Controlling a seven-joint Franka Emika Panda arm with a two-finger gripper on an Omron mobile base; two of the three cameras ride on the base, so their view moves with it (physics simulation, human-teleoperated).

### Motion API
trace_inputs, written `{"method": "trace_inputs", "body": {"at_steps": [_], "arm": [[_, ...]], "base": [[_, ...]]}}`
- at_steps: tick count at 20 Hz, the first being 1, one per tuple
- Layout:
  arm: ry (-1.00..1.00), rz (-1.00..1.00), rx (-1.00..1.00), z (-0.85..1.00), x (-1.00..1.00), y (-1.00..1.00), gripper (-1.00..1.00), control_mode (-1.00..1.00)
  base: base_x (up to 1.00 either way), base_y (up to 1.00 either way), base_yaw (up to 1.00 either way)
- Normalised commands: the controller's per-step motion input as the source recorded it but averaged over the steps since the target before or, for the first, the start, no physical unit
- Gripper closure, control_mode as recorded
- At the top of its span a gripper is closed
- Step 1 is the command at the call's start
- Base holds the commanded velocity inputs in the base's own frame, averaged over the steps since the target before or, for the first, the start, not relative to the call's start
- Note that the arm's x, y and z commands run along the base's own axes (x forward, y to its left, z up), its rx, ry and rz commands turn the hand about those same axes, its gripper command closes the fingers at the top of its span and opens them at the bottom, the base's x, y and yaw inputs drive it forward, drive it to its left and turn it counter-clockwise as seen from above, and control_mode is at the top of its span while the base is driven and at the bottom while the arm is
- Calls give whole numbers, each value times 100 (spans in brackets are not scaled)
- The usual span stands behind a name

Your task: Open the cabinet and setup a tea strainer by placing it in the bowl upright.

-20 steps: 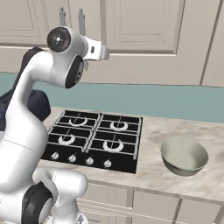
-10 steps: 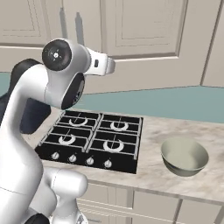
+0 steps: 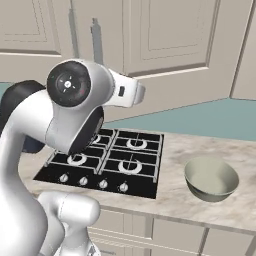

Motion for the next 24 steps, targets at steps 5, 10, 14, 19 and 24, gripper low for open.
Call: {"method": "trace_inputs", "body": {"at_steps": [5, 10, 14, 19, 24], "arm": [[10, -1, 12, 0, -61, -88, 100, -100], [2, -13, 1, 0, -77, -34, -100, -100], [0, -16, 0, 0, -68, -9, -100, -100], [0, -16, -4, 1, -63, 5, -100, -100], [3, -17, -27, 13, -32, 64, -100, -100]], "base": [[0, 0, 0], [0, 0, 0], [0, 0, 0], [0, 0, 0], [0, 0, 0]]}}
